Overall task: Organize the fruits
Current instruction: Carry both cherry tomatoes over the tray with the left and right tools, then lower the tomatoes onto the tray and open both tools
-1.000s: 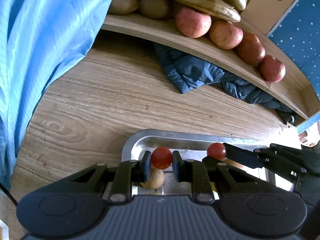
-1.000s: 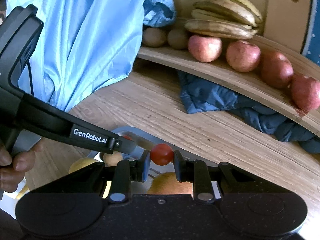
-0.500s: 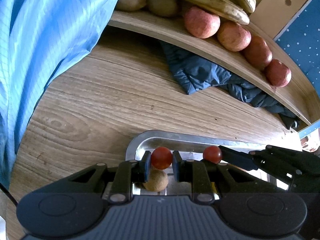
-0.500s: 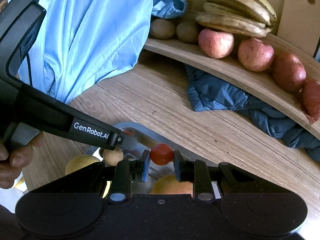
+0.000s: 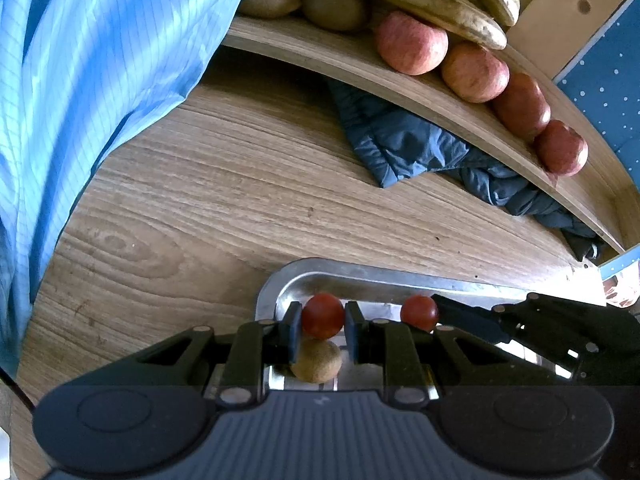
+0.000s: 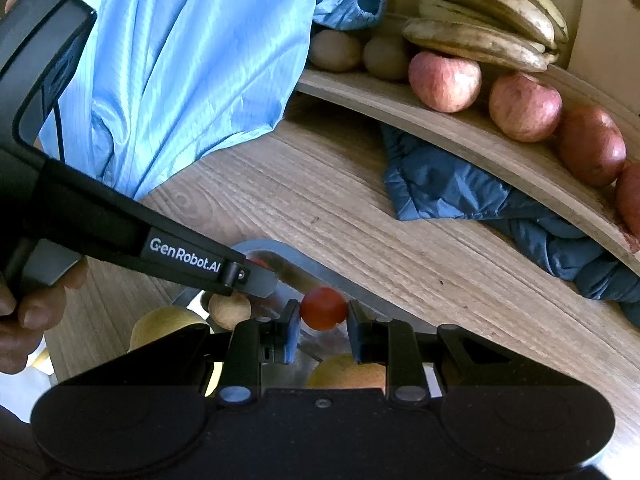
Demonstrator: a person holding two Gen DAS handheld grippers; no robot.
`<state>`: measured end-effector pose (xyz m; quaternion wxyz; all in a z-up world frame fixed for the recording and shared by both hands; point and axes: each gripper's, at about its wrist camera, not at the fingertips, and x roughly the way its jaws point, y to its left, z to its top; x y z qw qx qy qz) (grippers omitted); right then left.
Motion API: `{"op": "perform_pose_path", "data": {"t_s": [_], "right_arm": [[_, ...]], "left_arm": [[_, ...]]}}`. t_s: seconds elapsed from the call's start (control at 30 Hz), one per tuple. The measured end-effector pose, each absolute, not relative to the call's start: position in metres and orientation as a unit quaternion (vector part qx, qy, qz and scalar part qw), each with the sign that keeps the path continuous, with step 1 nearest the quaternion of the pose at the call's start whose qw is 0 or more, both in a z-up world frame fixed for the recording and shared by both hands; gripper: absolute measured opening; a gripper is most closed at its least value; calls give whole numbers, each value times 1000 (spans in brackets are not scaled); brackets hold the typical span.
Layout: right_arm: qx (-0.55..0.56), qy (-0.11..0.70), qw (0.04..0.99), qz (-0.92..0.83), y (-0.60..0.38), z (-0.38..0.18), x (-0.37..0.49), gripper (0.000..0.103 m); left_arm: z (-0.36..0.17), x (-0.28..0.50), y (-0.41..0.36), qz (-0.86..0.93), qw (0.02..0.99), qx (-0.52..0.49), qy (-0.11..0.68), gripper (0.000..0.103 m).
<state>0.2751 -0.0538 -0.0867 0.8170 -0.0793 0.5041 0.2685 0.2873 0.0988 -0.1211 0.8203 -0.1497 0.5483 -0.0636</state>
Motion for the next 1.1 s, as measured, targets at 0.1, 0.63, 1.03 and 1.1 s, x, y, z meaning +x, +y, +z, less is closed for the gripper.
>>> {"op": "perform_pose_path", "data": {"t_s": [0.1, 0.63, 1.03, 1.1], "right_arm": [[-80, 505, 815, 271, -53, -88, 274, 26], [-80, 508, 813, 272, -54, -89, 275, 27], [-78, 508, 815, 267, -55, -89, 274, 30], [-79, 508, 816, 265, -55, -88, 274, 32]], "left_arm": [[-121, 287, 98, -64, 820, -148, 549, 24], [-122, 288, 98, -63, 818, -147, 553, 25], [-120, 285, 101, -59, 818, -151, 552, 25], [-119, 285, 101, -61, 819, -151, 551, 26]]}}
